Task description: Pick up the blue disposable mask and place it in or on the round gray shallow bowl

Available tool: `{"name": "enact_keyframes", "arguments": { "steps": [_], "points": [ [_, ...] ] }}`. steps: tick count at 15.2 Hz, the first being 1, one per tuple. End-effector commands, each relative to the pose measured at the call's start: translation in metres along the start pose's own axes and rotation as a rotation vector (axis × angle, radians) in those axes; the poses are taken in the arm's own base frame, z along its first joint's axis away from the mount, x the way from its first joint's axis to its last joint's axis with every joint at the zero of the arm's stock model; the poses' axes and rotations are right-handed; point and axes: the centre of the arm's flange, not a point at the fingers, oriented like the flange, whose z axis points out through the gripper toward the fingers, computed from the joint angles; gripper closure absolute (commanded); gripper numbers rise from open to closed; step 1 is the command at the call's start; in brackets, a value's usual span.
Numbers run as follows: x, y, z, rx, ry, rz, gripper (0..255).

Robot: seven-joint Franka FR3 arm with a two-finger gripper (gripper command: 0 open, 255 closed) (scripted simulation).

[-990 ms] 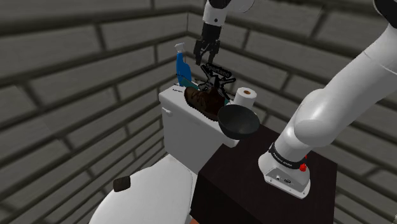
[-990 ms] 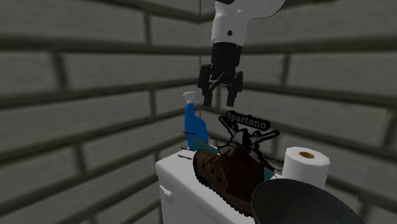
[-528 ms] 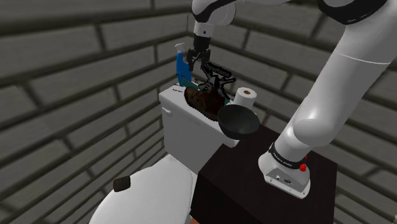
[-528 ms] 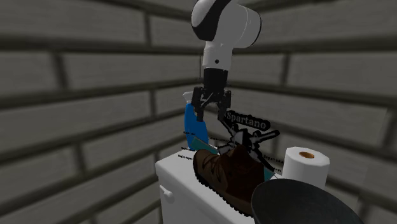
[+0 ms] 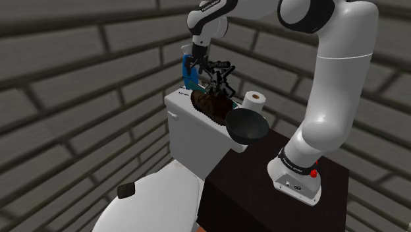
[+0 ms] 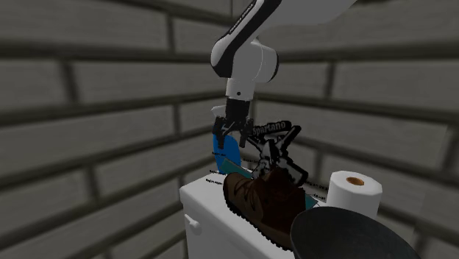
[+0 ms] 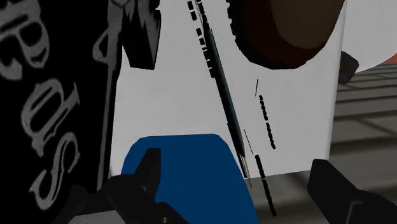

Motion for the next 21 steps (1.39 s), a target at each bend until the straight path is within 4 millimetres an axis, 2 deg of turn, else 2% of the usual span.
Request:
{"name": "enact_keyframes", "arguments": {
  "steps": [1,8,16,17,21],
  "points": [
    [-0.007,0.002,0.034,0.038,-0.137,0.010,0],
    [-0.012,0.001,0.068,0.038,-0.137,0.010,0],
    [-0.012,0.001,0.068,0.038,-0.137,0.010,0],
    [-0.004,0.005,0.077,0.038,-0.135,0.010,255],
    [-0.002,0.003,0.082,0.038,-0.136,0.010,255]
  ]
}}
